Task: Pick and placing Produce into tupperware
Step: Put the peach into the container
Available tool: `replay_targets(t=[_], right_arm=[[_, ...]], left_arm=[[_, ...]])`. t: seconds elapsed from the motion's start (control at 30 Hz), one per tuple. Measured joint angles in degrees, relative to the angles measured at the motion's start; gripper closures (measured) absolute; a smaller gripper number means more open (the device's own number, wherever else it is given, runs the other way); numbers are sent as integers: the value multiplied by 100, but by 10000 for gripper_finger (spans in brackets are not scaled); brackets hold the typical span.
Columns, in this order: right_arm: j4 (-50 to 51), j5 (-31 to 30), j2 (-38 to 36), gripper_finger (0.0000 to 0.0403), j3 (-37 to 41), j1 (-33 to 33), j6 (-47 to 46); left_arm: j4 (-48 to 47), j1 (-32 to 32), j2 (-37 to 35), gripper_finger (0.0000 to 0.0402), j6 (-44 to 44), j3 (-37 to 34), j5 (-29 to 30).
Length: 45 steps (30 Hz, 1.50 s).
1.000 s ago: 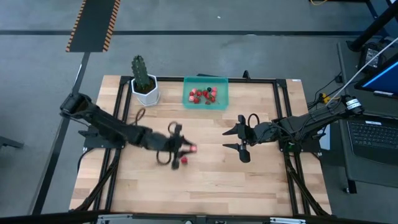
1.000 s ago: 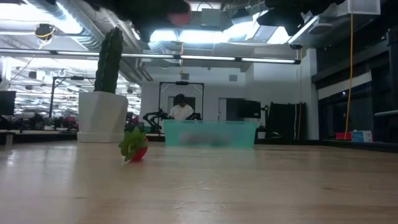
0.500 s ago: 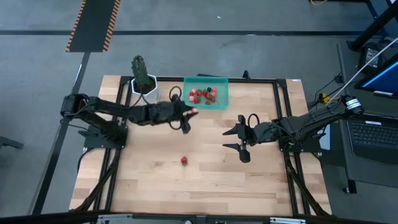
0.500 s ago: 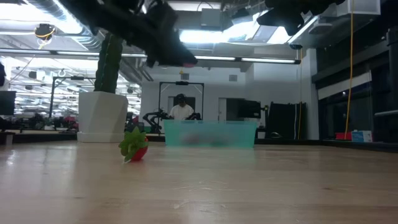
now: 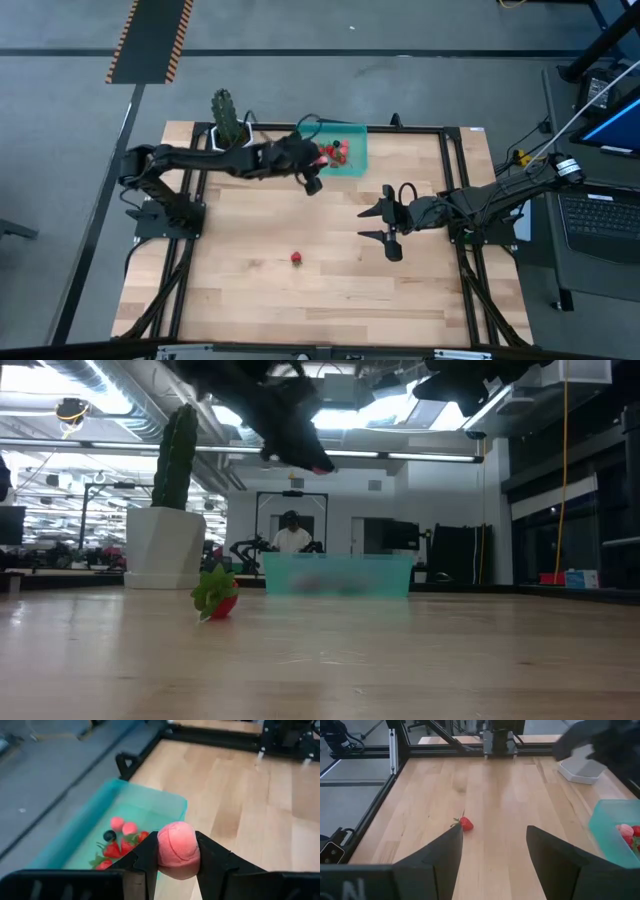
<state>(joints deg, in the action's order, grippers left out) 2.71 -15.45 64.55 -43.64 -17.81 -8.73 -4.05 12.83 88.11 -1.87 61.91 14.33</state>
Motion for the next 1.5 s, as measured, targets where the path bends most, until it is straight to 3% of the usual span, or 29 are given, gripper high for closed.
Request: replay_targets(t=[0.1,0.4,0.67,0.9,1.2,1.5], right_arm=[[10,0,0,181,0,1,-3],[38,1,0,181,0,1,2],[112,1,0,181,0,1,1],[196,1,0,181,0,1,2],[238,1,0,181,0,-1,-5],[287,1,-2,181,4,1,-5]], left_arm=[[-469,269,240,306,-32,348,-329],[-1897,866,1243,300,-243,1401,-69],[-2469,1175,2026,302,-245,2207,-795],[-3439,1427,2602,300,-221,2670,-828],[-3782,1773,2829,295,86,3006,-1115],[-3686,1874,2972,302,185,3018,-915]])
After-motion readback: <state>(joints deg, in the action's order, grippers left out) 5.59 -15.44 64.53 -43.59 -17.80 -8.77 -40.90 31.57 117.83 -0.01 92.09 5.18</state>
